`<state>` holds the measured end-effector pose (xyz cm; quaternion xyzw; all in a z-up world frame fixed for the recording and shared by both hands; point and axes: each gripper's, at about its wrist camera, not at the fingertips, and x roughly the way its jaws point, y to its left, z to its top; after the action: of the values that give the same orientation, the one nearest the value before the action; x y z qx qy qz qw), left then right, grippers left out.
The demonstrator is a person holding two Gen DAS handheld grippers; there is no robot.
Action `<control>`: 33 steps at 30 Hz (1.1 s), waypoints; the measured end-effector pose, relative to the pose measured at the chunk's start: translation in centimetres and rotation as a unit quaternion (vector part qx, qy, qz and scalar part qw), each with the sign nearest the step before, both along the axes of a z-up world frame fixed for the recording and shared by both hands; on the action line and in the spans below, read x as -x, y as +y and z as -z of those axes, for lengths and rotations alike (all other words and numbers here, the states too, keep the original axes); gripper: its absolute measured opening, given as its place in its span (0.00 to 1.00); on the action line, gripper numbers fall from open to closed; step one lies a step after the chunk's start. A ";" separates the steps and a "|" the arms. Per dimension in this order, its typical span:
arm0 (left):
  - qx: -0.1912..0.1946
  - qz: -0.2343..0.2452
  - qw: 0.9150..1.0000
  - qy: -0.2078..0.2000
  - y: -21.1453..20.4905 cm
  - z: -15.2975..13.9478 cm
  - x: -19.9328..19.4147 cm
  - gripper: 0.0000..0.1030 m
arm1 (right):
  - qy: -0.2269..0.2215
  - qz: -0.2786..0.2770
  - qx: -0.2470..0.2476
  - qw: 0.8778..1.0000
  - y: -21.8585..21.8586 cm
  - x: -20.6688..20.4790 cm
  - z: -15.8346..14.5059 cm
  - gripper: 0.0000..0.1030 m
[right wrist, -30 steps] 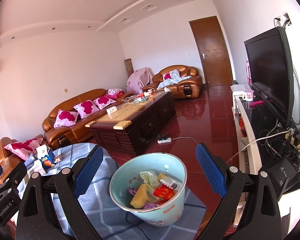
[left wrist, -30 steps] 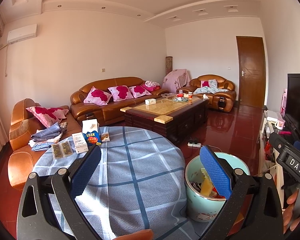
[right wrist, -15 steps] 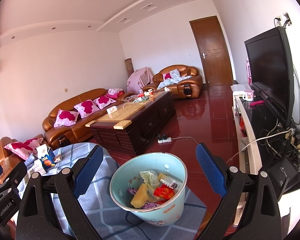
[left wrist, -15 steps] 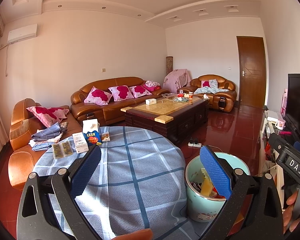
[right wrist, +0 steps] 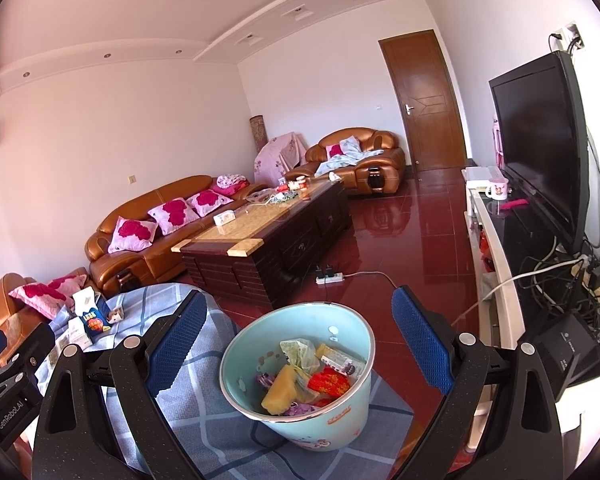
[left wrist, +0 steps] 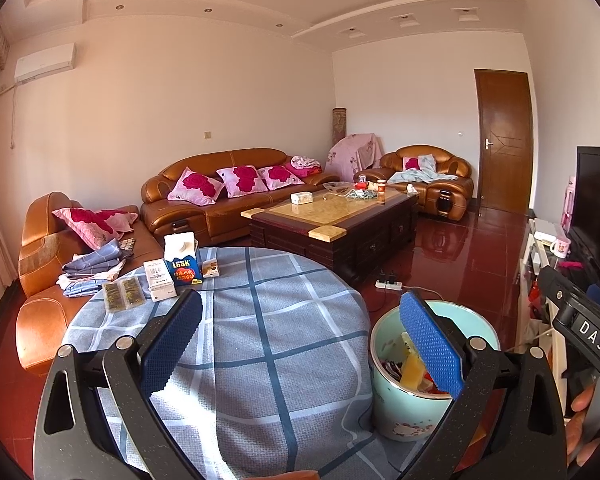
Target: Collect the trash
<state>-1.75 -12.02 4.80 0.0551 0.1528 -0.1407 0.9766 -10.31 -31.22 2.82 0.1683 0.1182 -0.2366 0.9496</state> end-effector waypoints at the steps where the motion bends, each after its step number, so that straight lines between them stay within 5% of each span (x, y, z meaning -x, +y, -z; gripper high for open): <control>1: 0.000 0.001 1.000 0.001 0.0 0.0 0.0 0.94 | 0.000 0.000 0.000 1.000 0.0 0.0 0.0 0.90; 15: 0.002 0.002 0.999 0.034 -0.2 0.6 -1.2 0.94 | 0.008 0.002 -0.009 1.000 -0.3 -0.3 1.0 0.90; 33: -0.026 0.062 0.997 0.046 -2.4 1.5 -0.5 0.94 | 0.010 0.005 -0.016 1.000 -0.7 -0.4 1.1 0.90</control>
<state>-1.26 -14.40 3.32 0.0832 0.1979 -0.1990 0.9562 -9.90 -31.89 1.71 0.1815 0.1306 -0.2408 0.9445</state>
